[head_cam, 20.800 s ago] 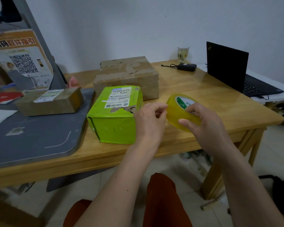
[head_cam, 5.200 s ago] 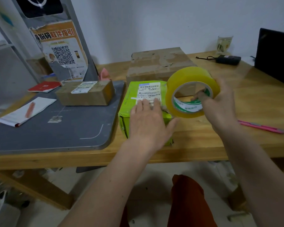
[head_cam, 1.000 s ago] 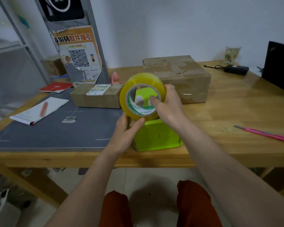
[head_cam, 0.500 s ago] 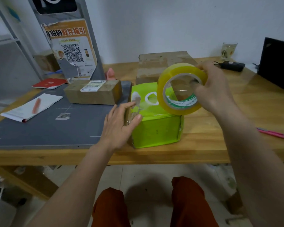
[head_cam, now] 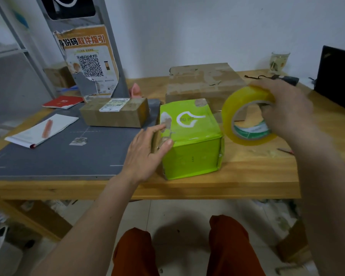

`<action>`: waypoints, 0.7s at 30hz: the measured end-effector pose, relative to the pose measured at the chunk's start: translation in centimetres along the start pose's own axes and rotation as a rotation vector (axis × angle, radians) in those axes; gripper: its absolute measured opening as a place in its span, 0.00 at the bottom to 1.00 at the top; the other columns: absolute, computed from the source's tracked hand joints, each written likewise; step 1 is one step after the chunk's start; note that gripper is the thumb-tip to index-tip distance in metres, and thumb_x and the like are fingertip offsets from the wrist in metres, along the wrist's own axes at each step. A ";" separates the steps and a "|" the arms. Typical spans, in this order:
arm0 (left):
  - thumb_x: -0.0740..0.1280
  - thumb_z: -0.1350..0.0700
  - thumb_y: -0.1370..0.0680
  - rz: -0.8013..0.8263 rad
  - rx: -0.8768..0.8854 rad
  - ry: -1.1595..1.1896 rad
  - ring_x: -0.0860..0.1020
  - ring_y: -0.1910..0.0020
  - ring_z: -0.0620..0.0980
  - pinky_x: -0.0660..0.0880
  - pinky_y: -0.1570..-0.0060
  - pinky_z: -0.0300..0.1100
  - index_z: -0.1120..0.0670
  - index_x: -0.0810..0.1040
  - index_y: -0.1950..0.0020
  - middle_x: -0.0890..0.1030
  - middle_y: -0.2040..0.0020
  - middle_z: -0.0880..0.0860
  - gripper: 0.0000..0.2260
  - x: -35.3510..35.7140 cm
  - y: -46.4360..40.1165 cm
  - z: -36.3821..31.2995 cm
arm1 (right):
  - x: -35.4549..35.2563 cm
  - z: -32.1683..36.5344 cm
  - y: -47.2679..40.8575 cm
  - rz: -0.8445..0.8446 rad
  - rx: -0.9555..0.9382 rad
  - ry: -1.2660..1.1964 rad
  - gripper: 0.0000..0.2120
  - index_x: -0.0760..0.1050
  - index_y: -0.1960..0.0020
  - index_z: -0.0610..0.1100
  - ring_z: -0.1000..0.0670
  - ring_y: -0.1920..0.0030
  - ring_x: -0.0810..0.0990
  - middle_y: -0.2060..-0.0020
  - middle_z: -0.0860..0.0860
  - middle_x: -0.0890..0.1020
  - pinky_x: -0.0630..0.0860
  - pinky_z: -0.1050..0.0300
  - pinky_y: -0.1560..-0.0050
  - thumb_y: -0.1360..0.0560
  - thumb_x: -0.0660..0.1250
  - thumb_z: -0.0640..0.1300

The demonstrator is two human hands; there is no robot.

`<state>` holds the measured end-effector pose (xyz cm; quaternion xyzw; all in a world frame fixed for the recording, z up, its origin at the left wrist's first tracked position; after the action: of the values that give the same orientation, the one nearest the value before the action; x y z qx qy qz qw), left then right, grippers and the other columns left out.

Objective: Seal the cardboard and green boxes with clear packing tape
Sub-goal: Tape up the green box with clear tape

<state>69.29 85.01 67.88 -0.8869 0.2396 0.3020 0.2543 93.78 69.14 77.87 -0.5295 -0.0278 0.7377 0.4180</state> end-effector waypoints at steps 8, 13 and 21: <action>0.51 0.29 0.28 0.048 -0.008 -0.041 0.55 0.23 0.43 0.54 0.24 0.55 0.39 0.64 0.26 0.64 0.24 0.40 0.32 -0.2 0.3 -1.6 | 3.3 -4.0 0.8 0.080 0.045 -0.155 0.24 0.70 0.31 0.55 0.42 0.35 0.71 0.34 0.50 0.74 0.69 0.48 0.42 0.23 0.63 0.35; 0.46 0.35 0.20 0.263 0.118 -0.666 0.48 0.21 0.45 0.45 0.24 0.44 0.53 0.56 0.21 0.54 0.20 0.49 0.33 1.0 0.6 -7.0 | 3.1 -2.9 0.6 0.063 0.004 -0.101 0.27 0.72 0.33 0.55 0.41 0.36 0.71 0.35 0.48 0.75 0.69 0.46 0.43 0.26 0.60 0.31; 0.58 0.32 0.23 0.410 0.174 -0.580 0.46 0.21 0.47 0.50 0.25 0.43 0.56 0.50 0.19 0.48 0.19 0.52 0.41 6.8 -0.6 -14.2 | 2.5 -2.6 0.8 0.025 0.036 -0.019 0.28 0.72 0.33 0.55 0.41 0.36 0.71 0.36 0.48 0.75 0.69 0.46 0.43 0.26 0.59 0.31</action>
<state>80.33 75.18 73.33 -0.6731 0.3552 0.5639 0.3206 95.19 69.20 74.42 -0.5151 -0.0118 0.7481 0.4182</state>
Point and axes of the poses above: each hand's wrist, its own y-axis away from the middle knuckle, its own x-axis out of the palm, z = x × y, the point moved 4 cm from there along -y, towards the middle knuckle
